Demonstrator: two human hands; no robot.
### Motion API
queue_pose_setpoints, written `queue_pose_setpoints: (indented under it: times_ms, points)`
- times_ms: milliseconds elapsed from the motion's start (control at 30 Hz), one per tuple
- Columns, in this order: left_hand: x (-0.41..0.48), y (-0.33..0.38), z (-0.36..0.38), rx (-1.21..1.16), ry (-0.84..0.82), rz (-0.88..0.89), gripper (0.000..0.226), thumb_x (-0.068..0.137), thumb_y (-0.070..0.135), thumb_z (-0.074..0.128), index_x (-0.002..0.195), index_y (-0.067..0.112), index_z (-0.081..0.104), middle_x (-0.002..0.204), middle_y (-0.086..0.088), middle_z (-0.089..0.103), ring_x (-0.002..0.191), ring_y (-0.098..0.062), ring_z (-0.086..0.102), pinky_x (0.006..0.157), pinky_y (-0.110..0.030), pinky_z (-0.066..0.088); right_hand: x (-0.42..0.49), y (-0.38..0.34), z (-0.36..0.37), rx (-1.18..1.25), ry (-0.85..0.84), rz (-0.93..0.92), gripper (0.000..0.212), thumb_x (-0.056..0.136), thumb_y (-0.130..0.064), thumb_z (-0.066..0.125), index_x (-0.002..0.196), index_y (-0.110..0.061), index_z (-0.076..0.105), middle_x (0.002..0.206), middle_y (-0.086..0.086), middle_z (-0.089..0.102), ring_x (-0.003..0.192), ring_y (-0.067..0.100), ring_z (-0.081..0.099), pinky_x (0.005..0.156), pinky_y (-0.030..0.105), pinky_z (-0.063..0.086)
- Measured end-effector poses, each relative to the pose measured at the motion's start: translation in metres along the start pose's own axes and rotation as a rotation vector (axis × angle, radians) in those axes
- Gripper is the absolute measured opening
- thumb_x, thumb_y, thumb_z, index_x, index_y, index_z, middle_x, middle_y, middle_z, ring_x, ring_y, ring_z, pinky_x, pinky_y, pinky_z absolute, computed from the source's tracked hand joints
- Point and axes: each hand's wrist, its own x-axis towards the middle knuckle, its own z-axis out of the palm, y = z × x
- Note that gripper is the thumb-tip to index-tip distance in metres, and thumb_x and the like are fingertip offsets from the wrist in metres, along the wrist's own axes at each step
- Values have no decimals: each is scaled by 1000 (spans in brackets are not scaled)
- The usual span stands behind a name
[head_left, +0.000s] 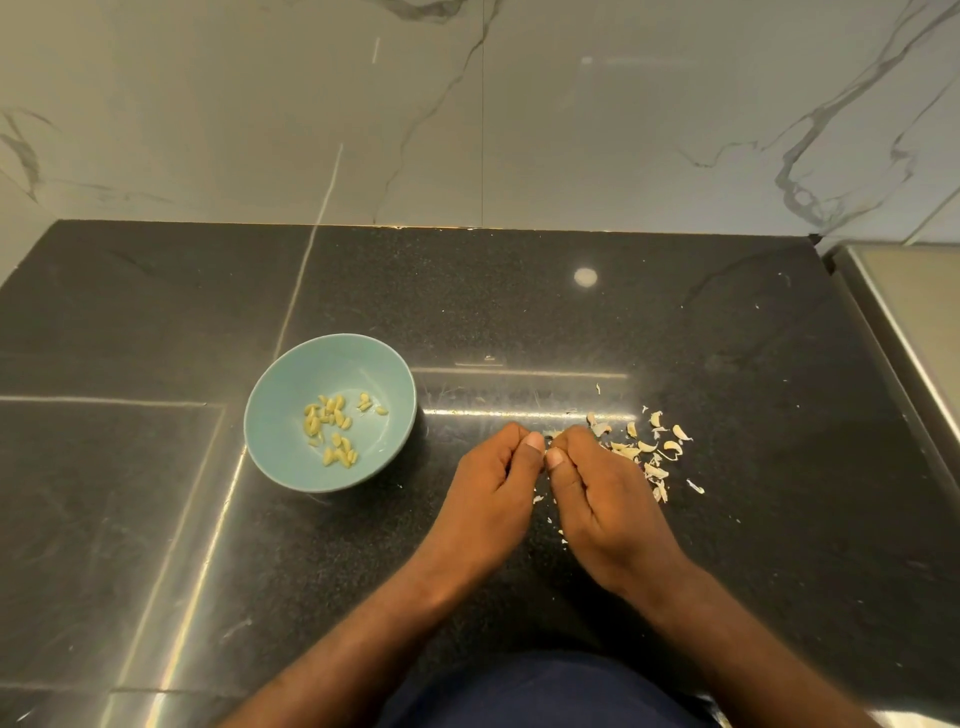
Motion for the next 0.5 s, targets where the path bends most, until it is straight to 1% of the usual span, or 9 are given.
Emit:
queue_pose_setpoints:
  times_ms: [33,67,133,167,200,267,367,433,500]
  points:
    - [1,-3,0,26,5,51,36,102,28,44,80,1,52,66,7,47,60,-8,41,58,-36,39,1,-3,1,95,-24,73,27,101,-38,36,76,-26,42,61,-7,45,54,11,39,49,32,36]
    - [2,-5,-1,49,7,97,34,100,29,44,81,3,54,65,11,48,60,-6,43,58,-35,40,2,-7,0,226,-56,164,29,100,-38,38,76,-24,44,61,-5,45,55,12,40,50,36,38]
    - [5,-5,-2,97,-9,177,30,100,27,44,82,6,55,65,15,53,60,-4,50,56,-23,41,5,-12,-3,480,-119,359,34,104,-31,38,74,-16,46,61,-2,46,55,15,43,49,35,40]
    - [6,-6,-3,131,-17,213,29,101,27,45,83,7,56,66,15,54,61,-5,52,58,-21,41,7,-15,-6,558,-141,437,35,106,-26,37,74,-14,45,60,-1,46,54,16,44,49,33,40]
    - [8,-8,-4,177,-19,247,29,102,29,44,85,8,56,66,14,54,63,-7,53,59,-23,43,8,-18,-9,613,-160,503,35,107,-23,35,74,-14,44,58,-1,46,51,16,44,49,32,39]
    - [11,-11,-8,281,-21,319,31,101,35,42,87,12,57,71,10,54,64,-11,53,59,-33,47,9,-23,-13,714,-187,606,34,106,-24,34,74,-15,42,55,0,43,46,15,41,45,29,35]
    - [16,-16,-15,460,-36,455,27,100,36,39,92,16,56,77,4,56,64,-15,53,57,-43,49,9,-27,-17,876,-203,742,38,103,-25,35,66,-19,43,52,0,36,41,14,34,42,25,27]
    - [17,-16,-18,543,-32,535,19,101,34,39,95,20,52,80,2,56,63,-16,53,55,-43,50,10,-27,-17,934,-207,793,41,101,-25,37,61,-21,43,51,0,34,39,13,31,41,24,24]
    - [17,-15,-18,554,-25,577,12,101,33,39,97,25,47,80,4,54,63,-13,52,54,-39,50,11,-27,-18,957,-209,808,43,101,-25,38,58,-22,43,50,1,34,38,13,31,40,23,24]
